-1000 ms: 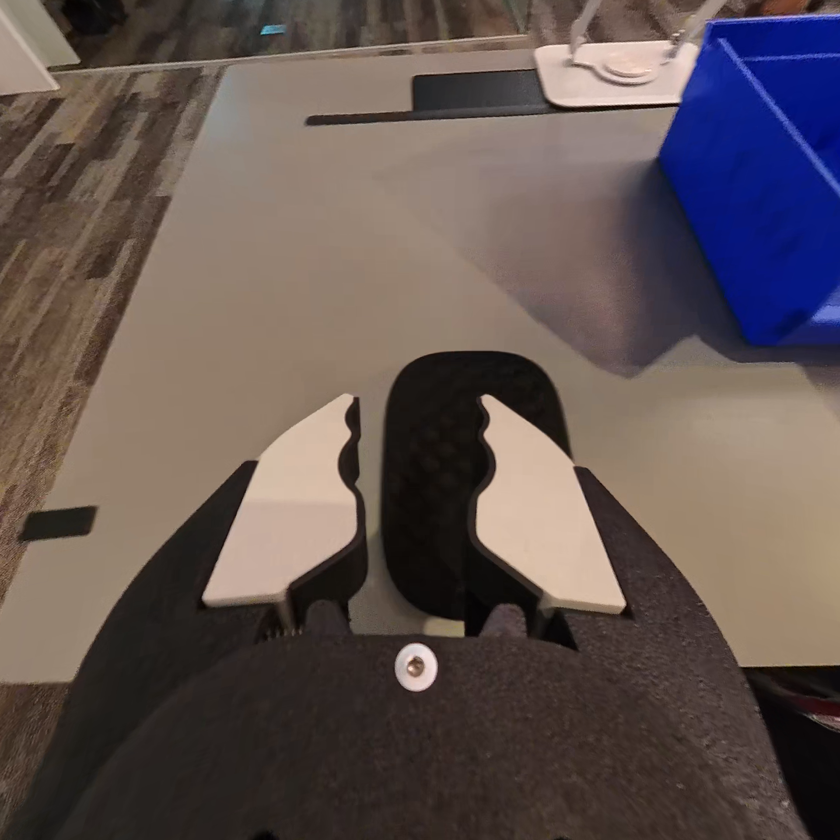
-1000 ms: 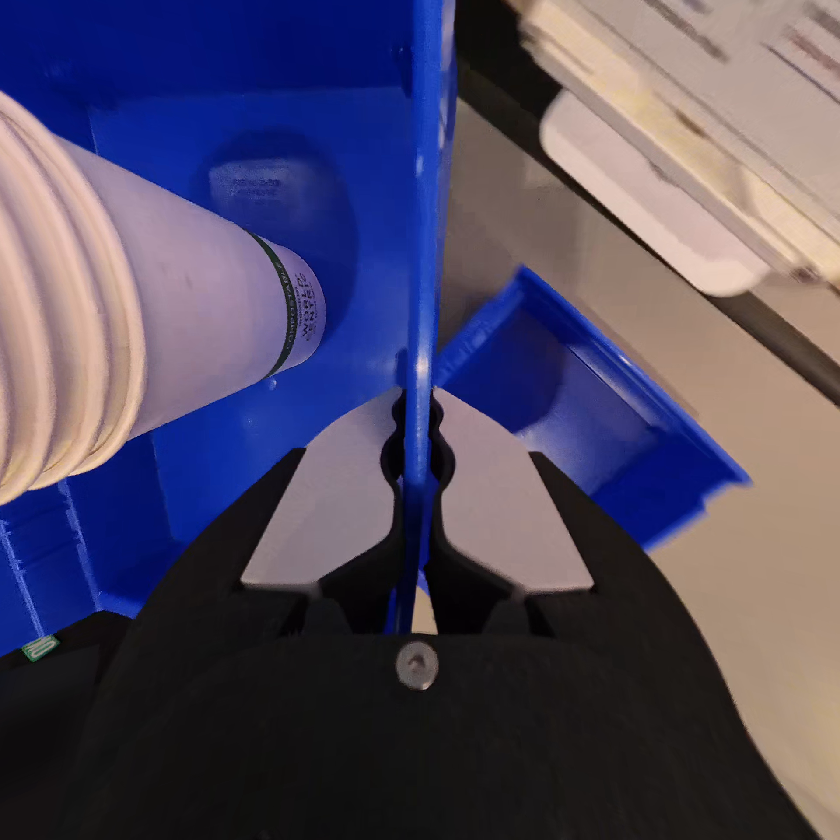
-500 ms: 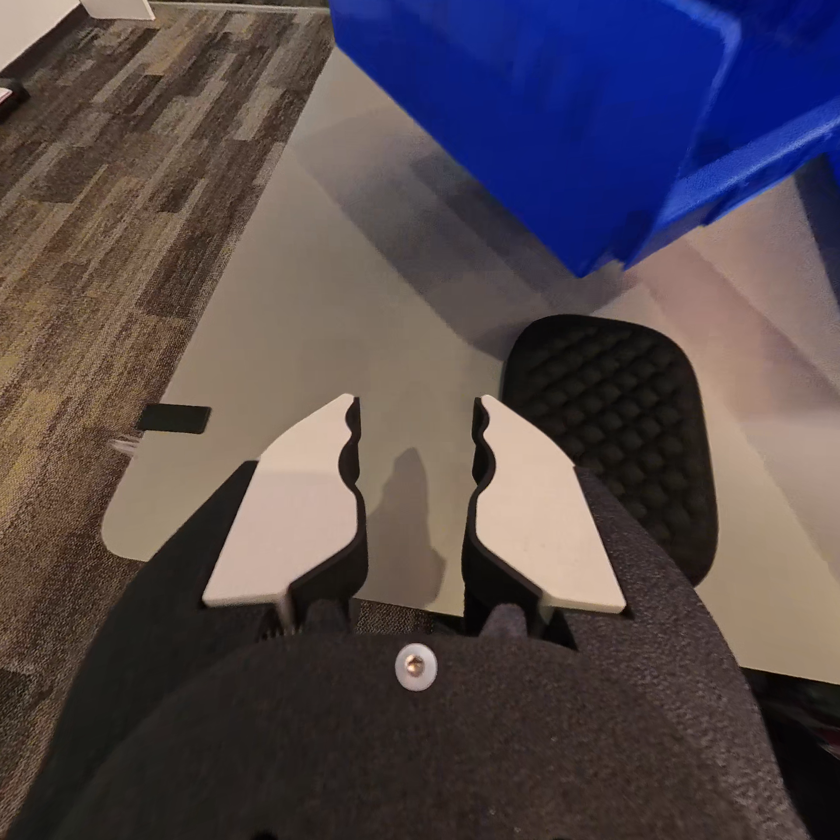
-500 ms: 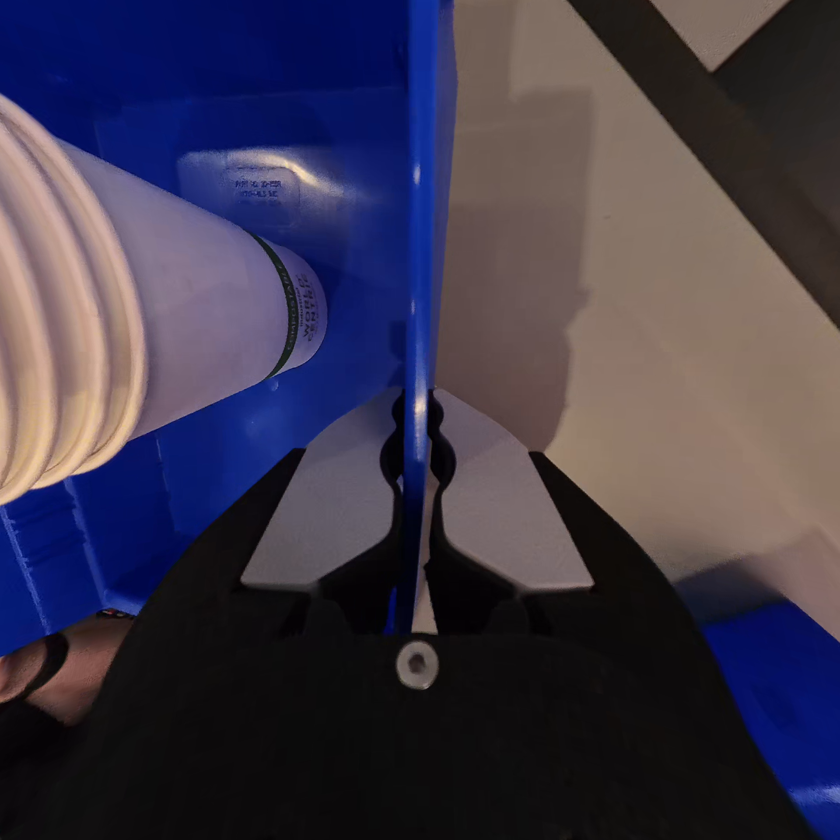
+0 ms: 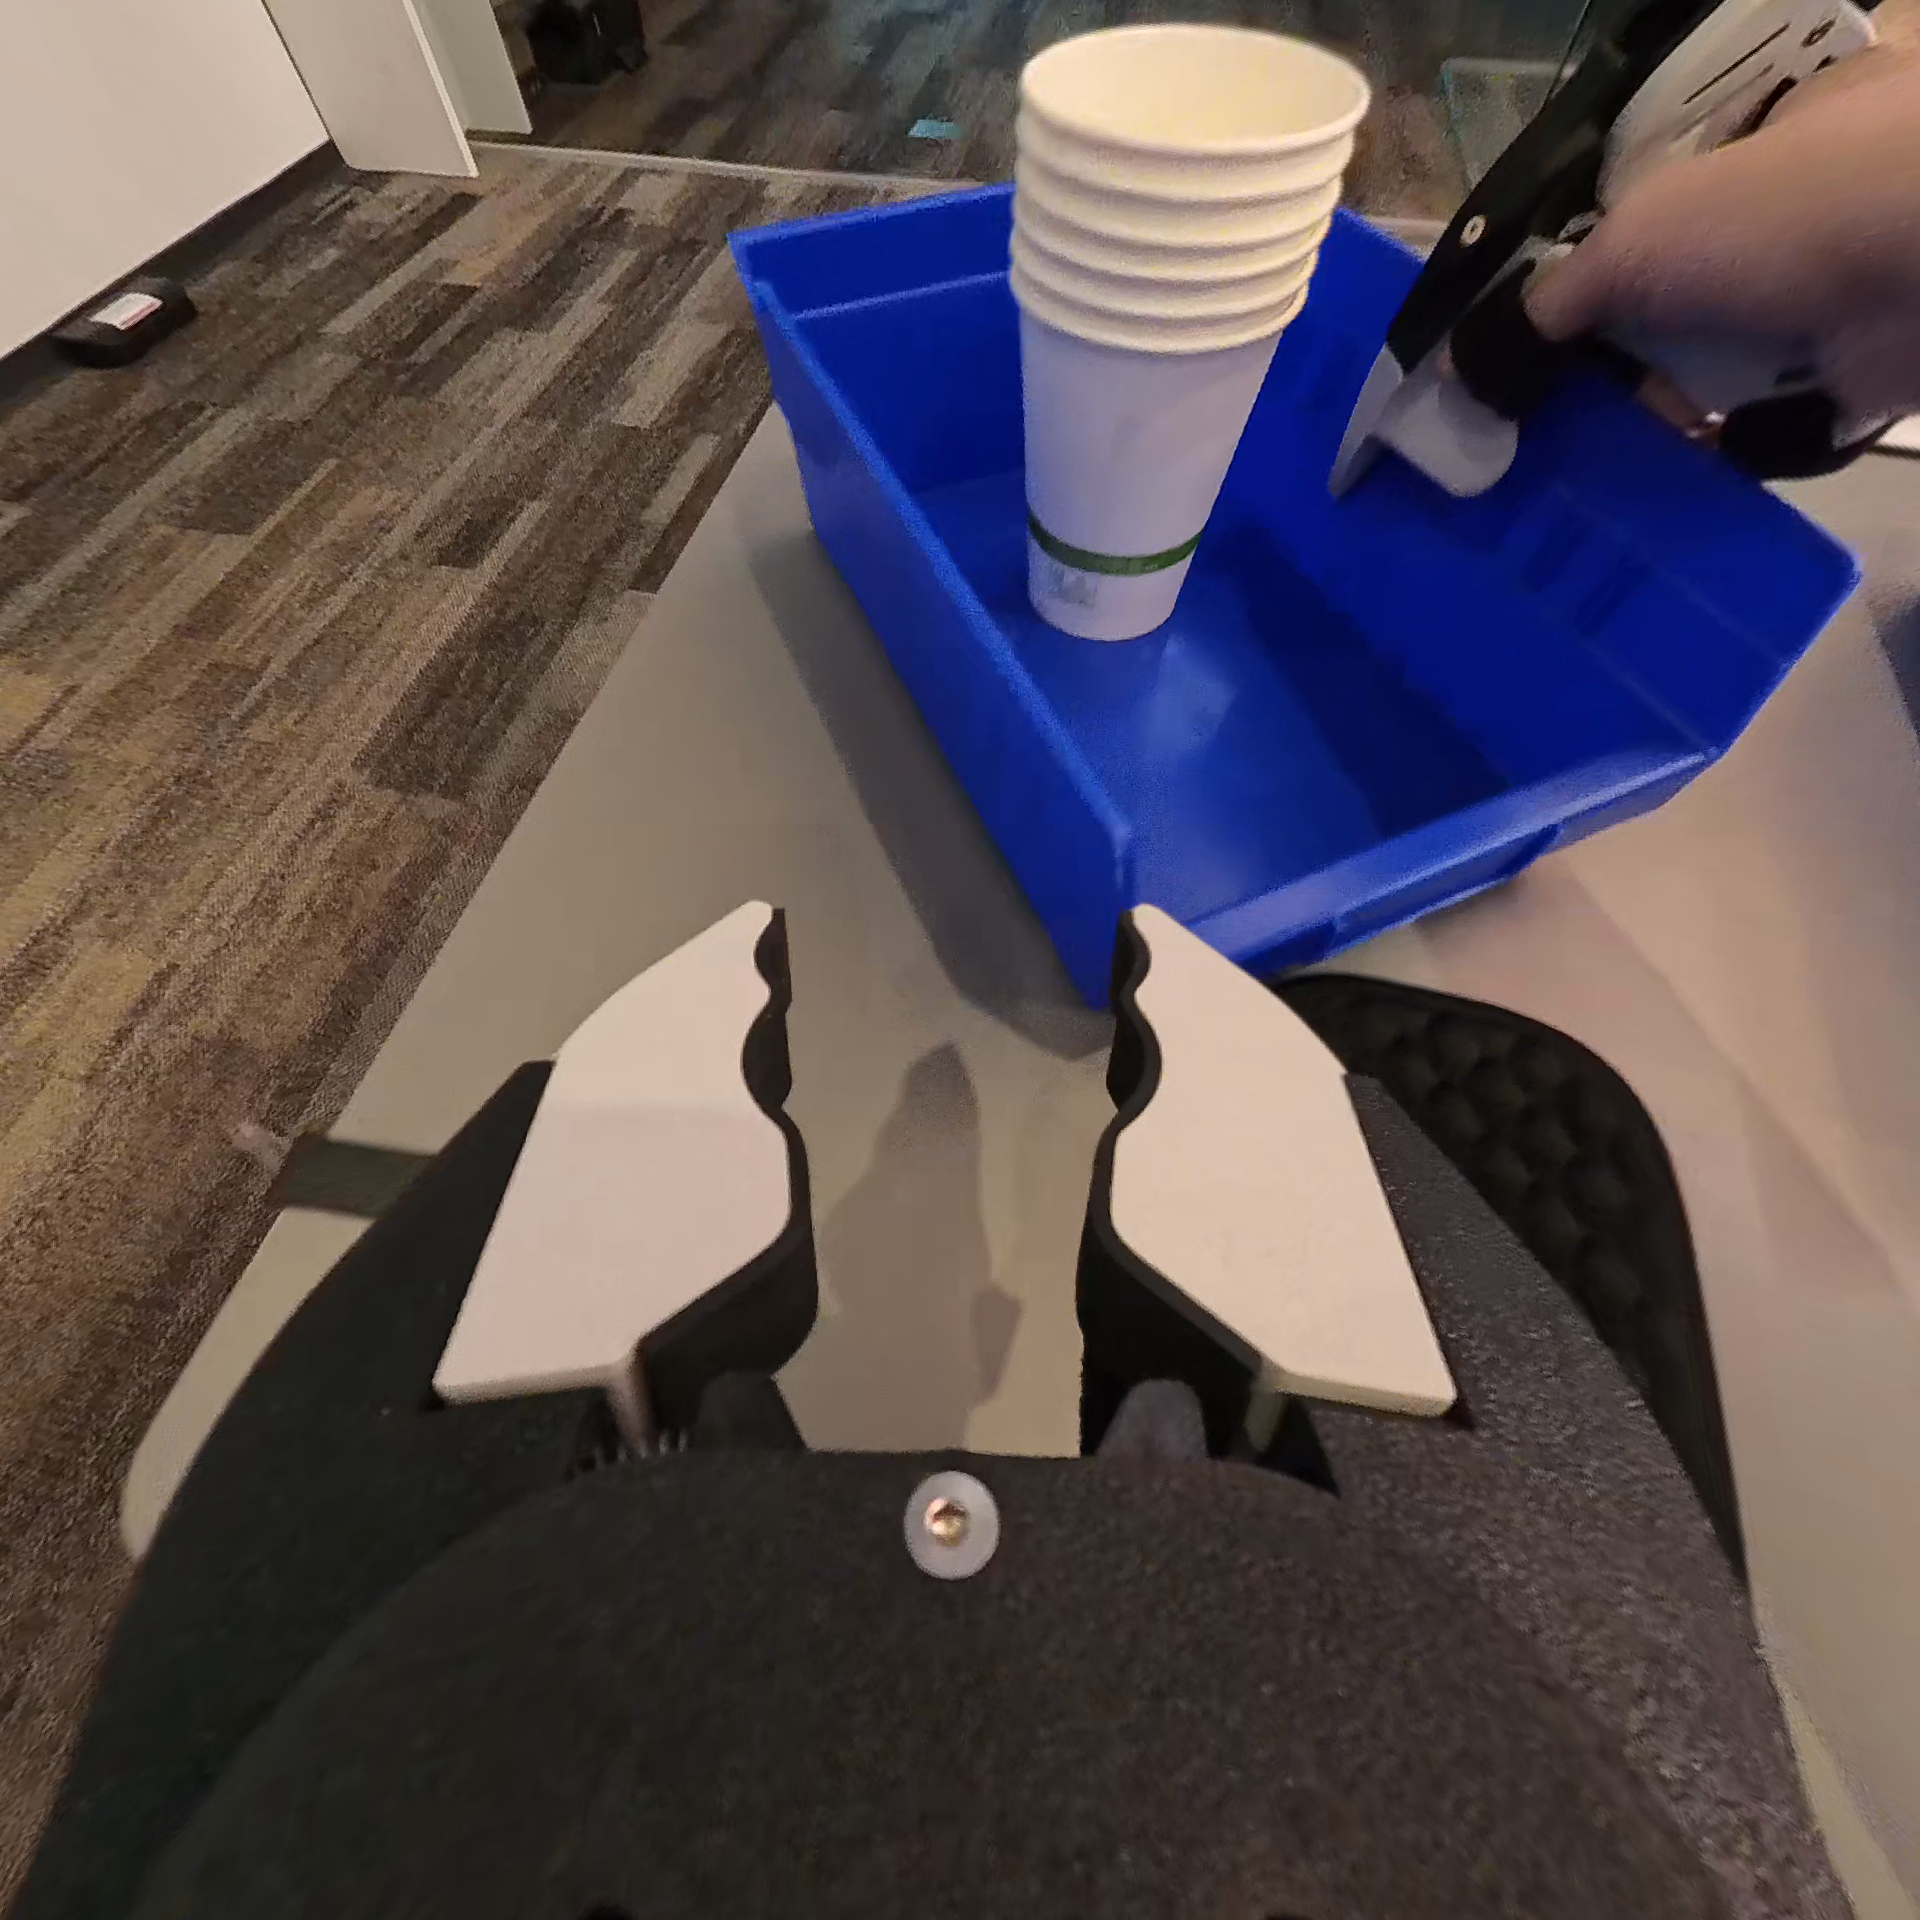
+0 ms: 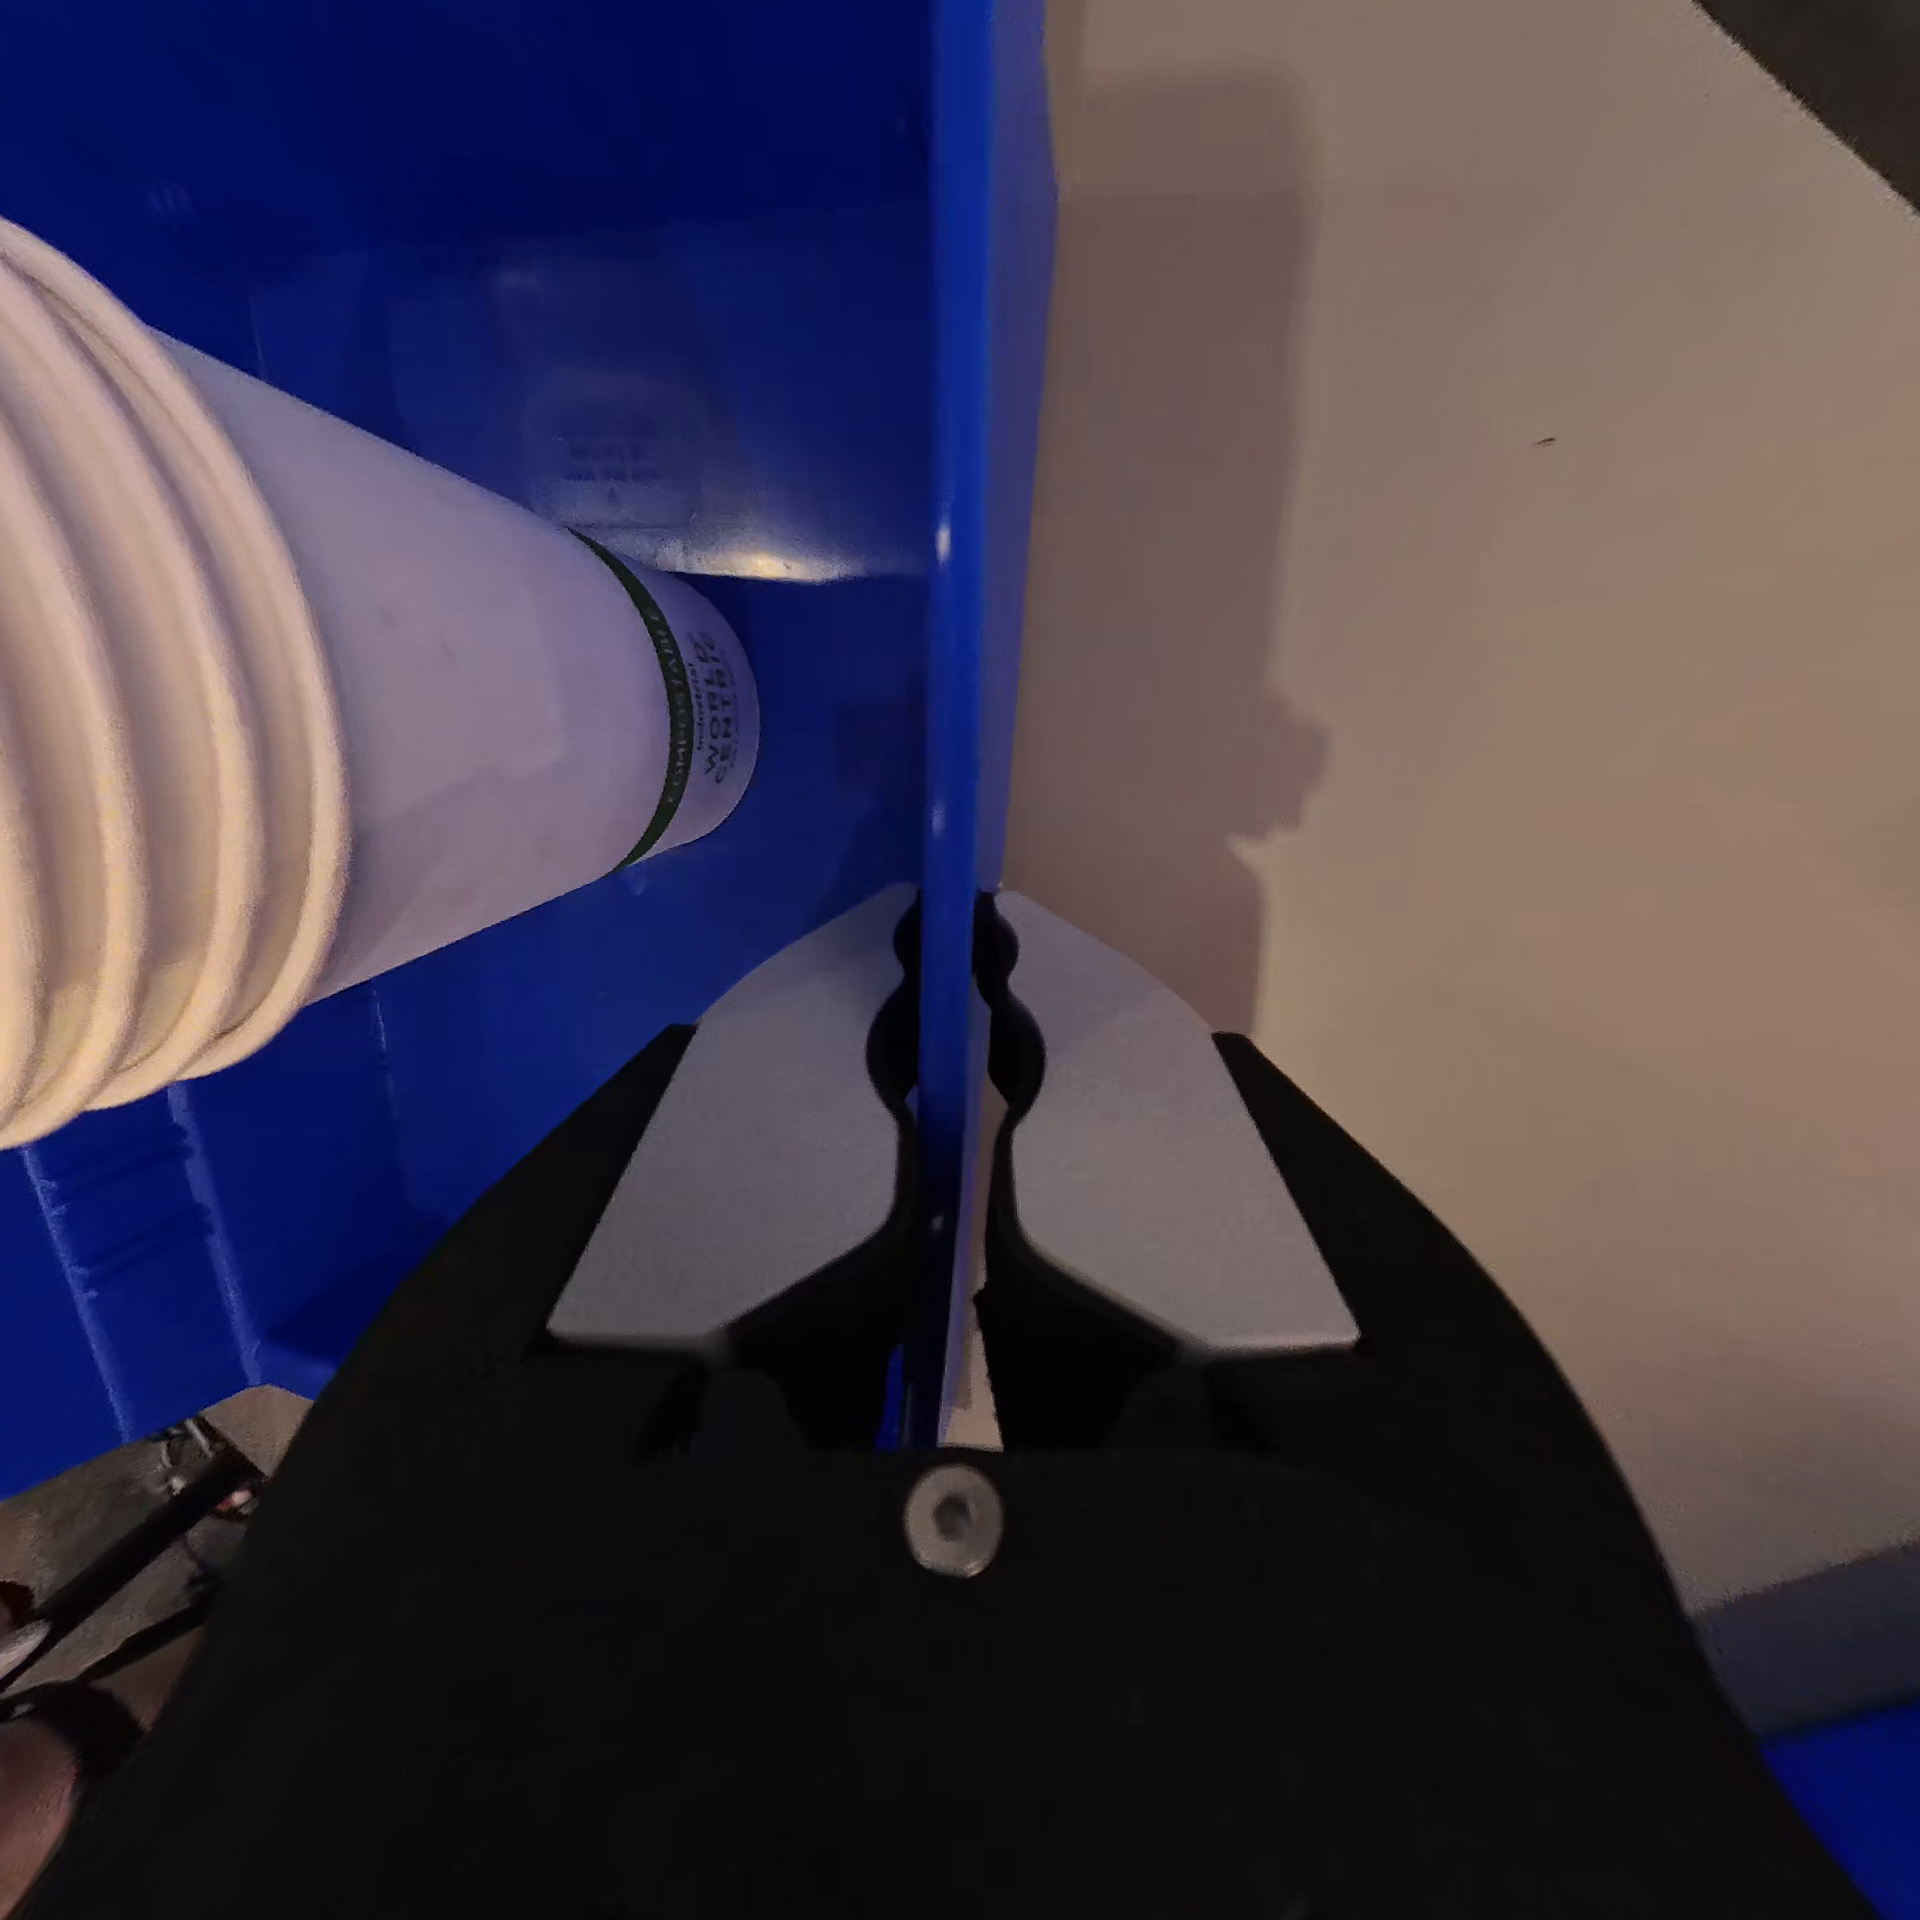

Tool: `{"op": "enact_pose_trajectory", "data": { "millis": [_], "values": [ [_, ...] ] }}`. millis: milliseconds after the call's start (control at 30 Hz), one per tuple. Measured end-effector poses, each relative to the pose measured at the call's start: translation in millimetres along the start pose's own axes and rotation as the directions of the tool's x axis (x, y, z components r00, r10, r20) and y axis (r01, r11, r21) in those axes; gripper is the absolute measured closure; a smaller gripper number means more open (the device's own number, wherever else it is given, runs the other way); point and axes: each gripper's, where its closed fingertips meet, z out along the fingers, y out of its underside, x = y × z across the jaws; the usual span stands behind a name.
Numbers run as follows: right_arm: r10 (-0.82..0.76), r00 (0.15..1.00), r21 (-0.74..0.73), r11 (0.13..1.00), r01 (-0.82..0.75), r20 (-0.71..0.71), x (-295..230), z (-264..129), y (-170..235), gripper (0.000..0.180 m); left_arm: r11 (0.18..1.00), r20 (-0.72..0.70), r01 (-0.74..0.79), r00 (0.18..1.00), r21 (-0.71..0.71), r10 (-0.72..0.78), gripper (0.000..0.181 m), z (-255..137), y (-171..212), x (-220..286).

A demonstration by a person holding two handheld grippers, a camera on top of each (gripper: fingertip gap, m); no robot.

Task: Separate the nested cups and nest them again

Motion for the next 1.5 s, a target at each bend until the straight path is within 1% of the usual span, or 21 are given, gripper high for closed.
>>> {"op": "enact_pose_trajectory", "data": {
  "millis": [100,200,300,500,600,667,733,833,933,1033,1133,1233,1300,1400,1500],
  "values": [
    [-0.025,1.000,0.000,1.000,0.025,-0.011,-2,0,1,0.169,1.000,-0.020,0.000,1.000,-0.003,0.000,0.121,16,-9,14],
    [0.002,0.998,0.024,1.000,-0.003,0.056,-6,-1,1,0.163,0.999,0.013,-0.035,0.999,-0.031,0.036,0.119,29,-10,19],
    [0.029,0.992,0.072,0.997,-0.038,0.123,-7,-6,0,0.162,0.997,0.041,-0.065,0.997,-0.049,0.067,0.119,39,-12,23],
    [-0.030,0.985,0.116,0.993,0.010,0.169,-9,-27,5,0.161,0.992,0.069,-0.094,0.993,-0.088,0.101,0.123,57,-12,28],
    [-0.090,0.989,0.182,0.981,0.068,0.119,-4,-49,3,0.159,0.988,0.093,-0.096,0.990,-0.123,0.108,0.125,67,-6,23],
    [-0.131,0.988,0.235,0.966,0.110,0.079,-1,-69,2,0.152,0.984,0.114,-0.103,0.986,-0.148,0.121,0.127,74,-1,19],
    [-0.177,0.983,0.303,0.941,0.153,0.052,0,-94,-1,0.149,0.980,0.130,-0.108,0.983,-0.165,0.130,0.133,79,4,14],
    [-0.264,0.965,0.364,0.898,0.248,-0.007,-1,-134,7,0.149,0.988,0.119,-0.083,0.988,-0.131,0.099,0.141,82,-1,7],
    [-0.349,0.935,0.397,0.850,0.345,-0.064,-5,-170,28,0.148,0.983,0.165,-0.128,0.975,-0.131,0.149,0.166,85,-4,-15],
    [-0.421,0.898,0.413,0.801,0.434,-0.127,-5,-199,59,0.148,0.973,0.166,-0.163,0.968,-0.162,0.190,0.163,93,-7,-43],
    [-0.474,0.865,0.410,0.764,0.498,-0.165,-2,-217,96,0.148,0.970,0.098,-0.148,0.981,-0.191,0.168,0.164,104,-12,-65],
    [-0.500,0.852,0.409,0.753,0.516,-0.155,4,-226,131,0.148,0.967,0.035,-0.155,0.986,-0.200,0.166,0.165,112,-16,-83],
    [-0.497,0.858,0.417,0.758,0.502,-0.129,12,-231,151,0.148,0.964,0.017,-0.179,0.982,-0.197,0.186,0.164,115,-18,-94],
    [-0.456,0.875,0.413,0.773,0.481,-0.166,42,-237,175,0.148,0.960,-0.020,-0.199,0.980,-0.195,0.199,0.164,120,-21,-104],
    [-0.374,0.903,0.420,0.800,0.429,-0.210,80,-246,198,0.144,0.958,-0.027,-0.203,0.979,-0.200,0.202,0.164,124,-23,-110]
  ]
}}
